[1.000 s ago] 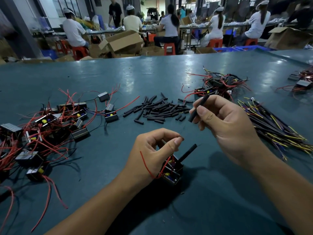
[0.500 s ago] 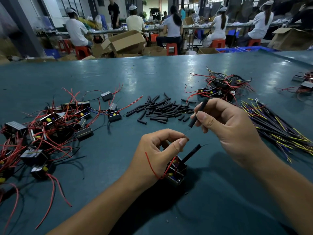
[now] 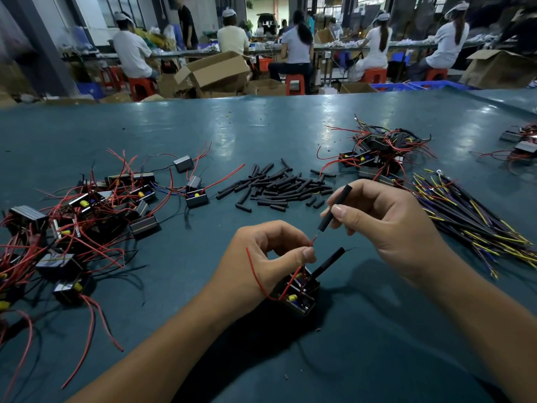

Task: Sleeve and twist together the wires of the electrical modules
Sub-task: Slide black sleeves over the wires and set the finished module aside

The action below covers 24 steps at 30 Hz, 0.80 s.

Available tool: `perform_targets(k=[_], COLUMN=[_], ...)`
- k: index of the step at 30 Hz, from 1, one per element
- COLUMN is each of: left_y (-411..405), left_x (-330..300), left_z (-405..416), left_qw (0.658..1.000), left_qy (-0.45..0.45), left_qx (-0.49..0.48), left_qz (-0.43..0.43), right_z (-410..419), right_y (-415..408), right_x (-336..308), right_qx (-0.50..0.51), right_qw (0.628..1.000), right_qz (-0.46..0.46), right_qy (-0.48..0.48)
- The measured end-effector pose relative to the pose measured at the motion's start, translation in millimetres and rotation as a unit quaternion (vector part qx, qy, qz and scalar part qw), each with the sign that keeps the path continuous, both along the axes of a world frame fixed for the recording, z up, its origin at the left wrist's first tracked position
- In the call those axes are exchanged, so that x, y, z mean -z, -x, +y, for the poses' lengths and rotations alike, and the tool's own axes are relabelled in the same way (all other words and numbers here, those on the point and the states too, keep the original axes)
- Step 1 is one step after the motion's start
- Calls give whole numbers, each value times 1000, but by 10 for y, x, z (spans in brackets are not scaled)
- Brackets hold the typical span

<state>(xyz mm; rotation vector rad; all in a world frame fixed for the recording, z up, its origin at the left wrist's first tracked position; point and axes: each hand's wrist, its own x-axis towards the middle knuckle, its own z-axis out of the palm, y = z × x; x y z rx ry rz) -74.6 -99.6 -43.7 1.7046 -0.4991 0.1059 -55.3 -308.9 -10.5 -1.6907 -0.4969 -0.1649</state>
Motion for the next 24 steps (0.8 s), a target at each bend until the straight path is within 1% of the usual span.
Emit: perform_targets(k=[6, 9, 15, 24], left_y=[15, 14, 9, 5], left_x=[-5, 6, -5, -1], left_z=[-23, -35, -50, -45], left_qw=[1000, 1000, 1000, 1000], left_qy=[7, 25, -3, -8], left_qx=[-3, -11, -14, -15], left_qz=[-6, 4, -19, -26], right_z=[27, 32, 52, 84], right_y=[45, 52, 42, 60], right_x=[-44, -49, -63, -83], right_qx=[-34, -20, 7, 31], right_qw=[999, 999, 999, 999], right_qz=[7, -3, -11, -4], right_qy=[-39, -43, -29, -42])
